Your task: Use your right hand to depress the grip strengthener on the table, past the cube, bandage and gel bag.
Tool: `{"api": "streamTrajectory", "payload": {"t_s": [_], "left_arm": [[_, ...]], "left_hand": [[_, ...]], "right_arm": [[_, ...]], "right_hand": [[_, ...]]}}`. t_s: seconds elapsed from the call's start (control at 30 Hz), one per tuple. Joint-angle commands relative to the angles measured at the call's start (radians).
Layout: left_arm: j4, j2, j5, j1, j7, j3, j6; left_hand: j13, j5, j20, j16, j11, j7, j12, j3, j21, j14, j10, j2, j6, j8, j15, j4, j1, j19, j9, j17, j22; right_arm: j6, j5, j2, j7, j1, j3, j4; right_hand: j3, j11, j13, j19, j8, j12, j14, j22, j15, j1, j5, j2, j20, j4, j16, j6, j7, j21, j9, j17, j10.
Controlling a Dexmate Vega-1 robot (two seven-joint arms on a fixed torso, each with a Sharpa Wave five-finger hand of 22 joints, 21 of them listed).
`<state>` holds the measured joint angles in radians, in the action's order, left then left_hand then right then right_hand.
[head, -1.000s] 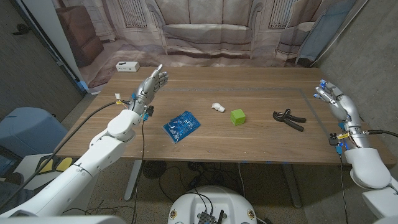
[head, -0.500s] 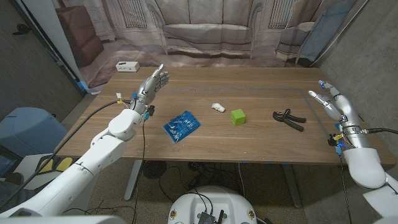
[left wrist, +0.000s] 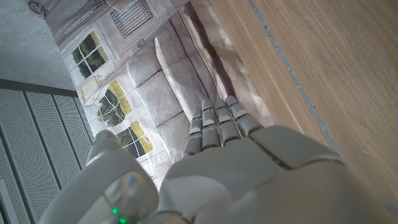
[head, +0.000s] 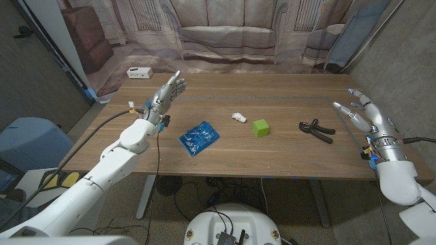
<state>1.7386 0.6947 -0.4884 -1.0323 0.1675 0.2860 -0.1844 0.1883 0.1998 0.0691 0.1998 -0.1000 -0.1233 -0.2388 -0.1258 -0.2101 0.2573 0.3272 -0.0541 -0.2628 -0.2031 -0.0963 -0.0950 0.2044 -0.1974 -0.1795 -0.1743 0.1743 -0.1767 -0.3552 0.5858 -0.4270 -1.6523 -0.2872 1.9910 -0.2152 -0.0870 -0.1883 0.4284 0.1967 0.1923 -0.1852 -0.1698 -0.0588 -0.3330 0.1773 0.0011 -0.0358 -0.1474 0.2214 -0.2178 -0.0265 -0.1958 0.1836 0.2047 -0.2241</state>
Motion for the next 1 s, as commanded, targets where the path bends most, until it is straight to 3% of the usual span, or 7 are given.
{"api": "streamTrajectory", "payload": {"t_s": [0.03,0.2,0.33,0.43,0.53,0.73,1.0], "left_arm": [[0.014,0.004,0.003,-0.011,0.012,-0.003,0.006],[0.023,0.008,0.003,-0.023,0.019,-0.006,0.011],[0.027,0.008,0.001,-0.032,0.024,-0.009,0.009],[0.03,0.009,0.001,-0.037,0.026,-0.011,0.011],[0.033,0.01,0.001,-0.043,0.028,-0.013,0.009],[0.038,0.012,0.0,-0.056,0.033,-0.019,0.006],[0.039,0.012,-0.003,-0.073,0.033,-0.024,-0.003]], "left_hand": [[0.004,-0.003,0.002,-0.002,-0.002,0.001,0.003,-0.003,0.001,0.012,0.005,0.002,-0.009,0.001,-0.002,-0.008,0.01,-0.011,-0.001,-0.006,0.005],[0.004,-0.003,0.002,-0.002,-0.002,0.001,0.003,-0.003,0.002,0.013,0.007,0.002,-0.008,0.002,-0.001,-0.008,0.01,-0.012,-0.001,-0.006,0.005],[0.004,-0.003,0.003,-0.003,-0.001,0.002,0.003,-0.003,0.002,0.014,0.009,0.001,-0.009,0.002,-0.001,-0.009,0.011,-0.013,-0.001,-0.006,0.005],[0.004,-0.003,0.005,-0.003,-0.002,0.0,0.003,-0.003,0.002,0.014,0.01,0.001,-0.011,0.002,-0.001,-0.009,0.011,-0.014,-0.001,-0.006,0.005],[0.004,-0.003,0.005,-0.002,-0.003,0.0,0.004,-0.003,0.002,0.016,0.011,0.0,-0.013,0.002,-0.001,-0.009,0.011,-0.014,-0.001,-0.006,0.005],[0.004,-0.003,0.004,-0.003,-0.002,0.0,0.004,-0.004,0.002,0.018,0.015,-0.001,-0.016,0.002,-0.001,-0.009,0.012,-0.015,-0.001,-0.006,0.005],[0.004,-0.003,0.004,-0.003,-0.001,0.001,0.005,-0.005,0.002,0.02,0.016,-0.003,-0.017,0.003,0.0,-0.009,0.013,-0.018,-0.001,-0.006,0.005]], "right_arm": [[0.12,-0.1,0.034,0.005,-0.031,-0.006,0.06],[0.166,-0.12,0.05,0.032,-0.041,-0.008,0.085],[0.184,-0.117,0.061,0.052,-0.039,-0.004,0.09],[0.206,-0.128,0.07,0.061,-0.035,0.001,0.097],[0.237,-0.139,0.087,0.085,-0.033,0.006,0.107],[0.32,-0.164,0.132,0.157,-0.029,0.018,0.132],[0.412,-0.17,0.185,0.243,-0.017,0.035,0.154]], "right_hand": [[0.002,-0.001,-0.006,-0.005,-0.003,-0.005,0.006,-0.003,0.001,-0.006,0.006,-0.007,-0.003,-0.002,-0.006,0.005,0.007,0.002,0.005,0.001,0.019],[0.001,-0.002,-0.006,-0.028,-0.004,-0.003,0.014,-0.003,0.001,-0.01,0.007,-0.009,-0.01,-0.003,-0.01,0.007,0.011,0.01,0.005,0.001,0.022],[0.005,-0.005,-0.006,-0.059,-0.003,0.009,-0.042,-0.004,0.011,-0.006,0.008,-0.012,-0.038,0.001,0.011,0.007,0.016,0.014,0.006,0.003,-0.006],[0.008,-0.002,-0.007,-0.134,0.01,0.029,-0.043,-0.005,0.007,-0.005,0.009,-0.014,-0.045,0.005,0.008,-0.028,0.02,0.02,0.006,0.004,-0.071],[0.01,0.001,-0.008,-0.168,0.018,0.033,-0.023,-0.005,0.01,-0.003,0.009,-0.015,-0.04,0.006,-0.001,-0.054,0.023,0.024,0.006,0.004,-0.093],[0.007,0.006,-0.009,-0.182,0.02,0.023,0.013,-0.005,0.009,-0.009,0.011,-0.012,-0.042,0.005,-0.016,-0.075,0.024,0.017,0.006,0.003,-0.081],[-0.008,0.006,-0.01,-0.165,0.001,0.004,0.021,-0.004,0.009,-0.055,0.012,-0.017,-0.05,-0.016,-0.018,-0.027,0.022,0.004,0.007,0.0,-0.036]]}}
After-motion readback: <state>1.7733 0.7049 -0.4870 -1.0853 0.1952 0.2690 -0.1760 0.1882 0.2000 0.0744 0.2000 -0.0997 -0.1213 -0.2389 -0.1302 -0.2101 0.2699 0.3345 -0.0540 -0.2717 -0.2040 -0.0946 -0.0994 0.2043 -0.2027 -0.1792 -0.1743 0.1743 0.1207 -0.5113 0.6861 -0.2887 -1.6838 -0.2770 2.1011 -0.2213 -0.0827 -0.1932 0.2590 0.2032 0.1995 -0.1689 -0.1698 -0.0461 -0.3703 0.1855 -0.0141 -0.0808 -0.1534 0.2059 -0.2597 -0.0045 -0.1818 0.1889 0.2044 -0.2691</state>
